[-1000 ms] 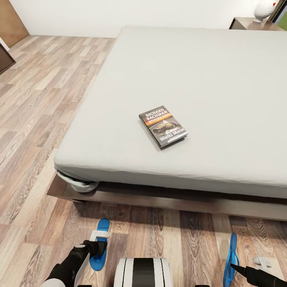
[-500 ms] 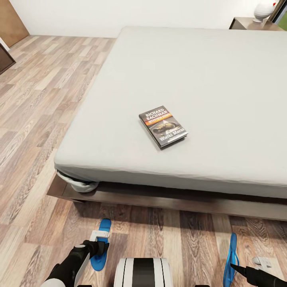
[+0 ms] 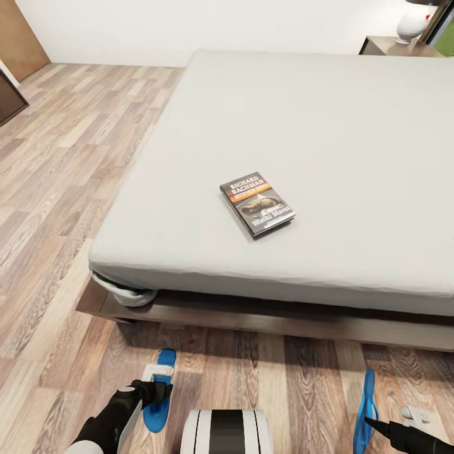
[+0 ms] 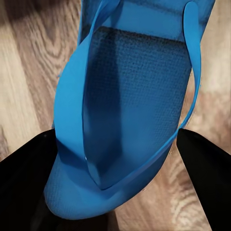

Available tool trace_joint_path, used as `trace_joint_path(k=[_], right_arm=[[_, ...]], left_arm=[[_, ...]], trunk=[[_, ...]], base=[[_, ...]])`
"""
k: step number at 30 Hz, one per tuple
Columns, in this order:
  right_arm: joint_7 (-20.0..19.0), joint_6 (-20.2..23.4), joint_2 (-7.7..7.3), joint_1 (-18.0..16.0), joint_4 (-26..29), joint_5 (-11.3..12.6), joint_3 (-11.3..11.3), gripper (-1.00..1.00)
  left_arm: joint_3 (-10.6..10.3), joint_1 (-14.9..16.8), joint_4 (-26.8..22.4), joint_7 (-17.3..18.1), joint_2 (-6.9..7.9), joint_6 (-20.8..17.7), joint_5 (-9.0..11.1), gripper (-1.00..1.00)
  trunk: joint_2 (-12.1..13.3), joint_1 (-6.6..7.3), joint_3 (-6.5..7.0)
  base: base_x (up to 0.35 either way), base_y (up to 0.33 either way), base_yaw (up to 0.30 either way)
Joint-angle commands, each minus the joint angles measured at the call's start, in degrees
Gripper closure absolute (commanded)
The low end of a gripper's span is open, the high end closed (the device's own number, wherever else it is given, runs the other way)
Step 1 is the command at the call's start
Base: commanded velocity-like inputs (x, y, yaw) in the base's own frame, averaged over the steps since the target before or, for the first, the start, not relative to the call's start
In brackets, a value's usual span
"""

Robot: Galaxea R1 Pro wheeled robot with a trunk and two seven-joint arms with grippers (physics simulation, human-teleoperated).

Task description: In the bedroom, move the book from the bed onto either nightstand, and place the two sandals side by side next to the bed.

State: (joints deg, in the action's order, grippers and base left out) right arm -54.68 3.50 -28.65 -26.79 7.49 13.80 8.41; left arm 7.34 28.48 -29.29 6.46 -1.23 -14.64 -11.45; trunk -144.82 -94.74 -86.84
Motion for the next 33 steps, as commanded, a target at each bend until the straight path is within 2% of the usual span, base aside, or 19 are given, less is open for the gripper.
trace_joint_path(k=[1,10,14,17,19,21,22,24,25,27,29,30,31,32,33], right_arm=[[-0.25,0.37,0.0,-0.02,-0.01,-0.09,0.38,1.0],[-0.25,0.37,0.0,-0.02,-0.01,-0.09,0.38,1.0],[-0.25,0.37,0.0,-0.02,-0.01,-0.09,0.38,1.0],[-0.25,0.37,0.0,-0.02,-0.01,-0.09,0.38,1.0],[-0.25,0.37,0.0,-0.02,-0.01,-0.09,0.38,1.0],[-0.25,0.37,0.0,-0.02,-0.01,-0.09,0.38,1.0],[-0.25,0.37,0.0,-0.02,-0.01,-0.09,0.38,1.0],[-0.25,0.37,0.0,-0.02,-0.01,-0.09,0.38,1.0],[-0.25,0.37,0.0,-0.02,-0.01,-0.09,0.38,1.0],[-0.25,0.37,0.0,-0.02,-0.01,-0.09,0.38,1.0],[-0.25,0.37,0.0,-0.02,-0.01,-0.09,0.38,1.0],[-0.25,0.37,0.0,-0.02,-0.01,-0.09,0.38,1.0],[-0.25,0.37,0.0,-0.02,-0.01,-0.09,0.38,1.0],[-0.25,0.37,0.0,-0.02,-0.01,-0.09,0.38,1.0],[-0.25,0.37,0.0,-0.02,-0.01,-0.09,0.4,1.0]], left_arm=[[0.49,0.0,-0.11,0.49,-0.08,-0.3,-0.59,-1.0],[0.49,0.0,-0.14,0.57,-0.09,-0.26,-0.53,-1.0],[0.53,0.0,-0.3,1.04,-0.03,-0.25,-0.41,-1.0],[0.67,0.0,-0.55,3.65,0.07,-0.29,-0.35,-1.0],[0.9,0.0,-1.65,8.44,0.3,-0.36,-0.34,-1.0],[1.06,0.0,-3.67,15.31,1.75,-0.54,-0.23,-1.0],[1.09,0.0,-4.11,17.33,2.32,-0.58,-0.17,-1.0],[1.23,0.0,-5.24,26.38,4.4,-0.72,0.34,-1.0],[1.26,0.0,-5.39,28.74,4.88,-0.74,0.51,-1.0],[1.64,0.0,-5.71,37.69,7.09,-0.76,1.31,-1.0],[3.35,0.0,-5.73,44.9,9.54,-0.75,2.4,-1.0],[3.99,0.0,-5.72,46.23,10.09,-0.74,2.68,-1.0],[6.35,-0.08,-5.67,49.17,11.46,-0.72,3.35,-1.0],[8.13,-0.27,-5.64,50.37,12.06,-0.68,3.6,-1.0],[9.04,-0.38,-5.62,50.78,12.29,-0.64,3.71,-1.0]], trunk=[[0.0,0.03,0.19],[0.12,0.26,2.19],[0.12,0.26,2.19],[0.12,0.26,2.19],[0.12,0.26,2.19],[0.12,0.26,2.19],[0.12,0.26,2.19],[0.12,0.26,2.19],[0.12,0.26,2.19],[0.12,0.26,2.19],[0.12,0.26,2.19],[0.12,0.26,2.19],[0.12,0.26,2.19],[0.12,0.26,2.19],[0.12,0.26,2.19]], base=[[0.0,0.0,0.0],[0.0,0.0,0.0],[0.0,0.0,0.0],[0.0,0.0,0.0],[0.0,0.0,0.0],[0.0,0.0,0.0],[0.0,0.0,0.0],[0.0,0.0,0.0],[0.0,0.0,0.0],[0.0,0.0,0.0],[0.0,0.0,0.0],[0.0,0.0,0.0],[0.0,0.0,0.0],[0.0,0.0,0.0],[0.0,0.0,0.0]])
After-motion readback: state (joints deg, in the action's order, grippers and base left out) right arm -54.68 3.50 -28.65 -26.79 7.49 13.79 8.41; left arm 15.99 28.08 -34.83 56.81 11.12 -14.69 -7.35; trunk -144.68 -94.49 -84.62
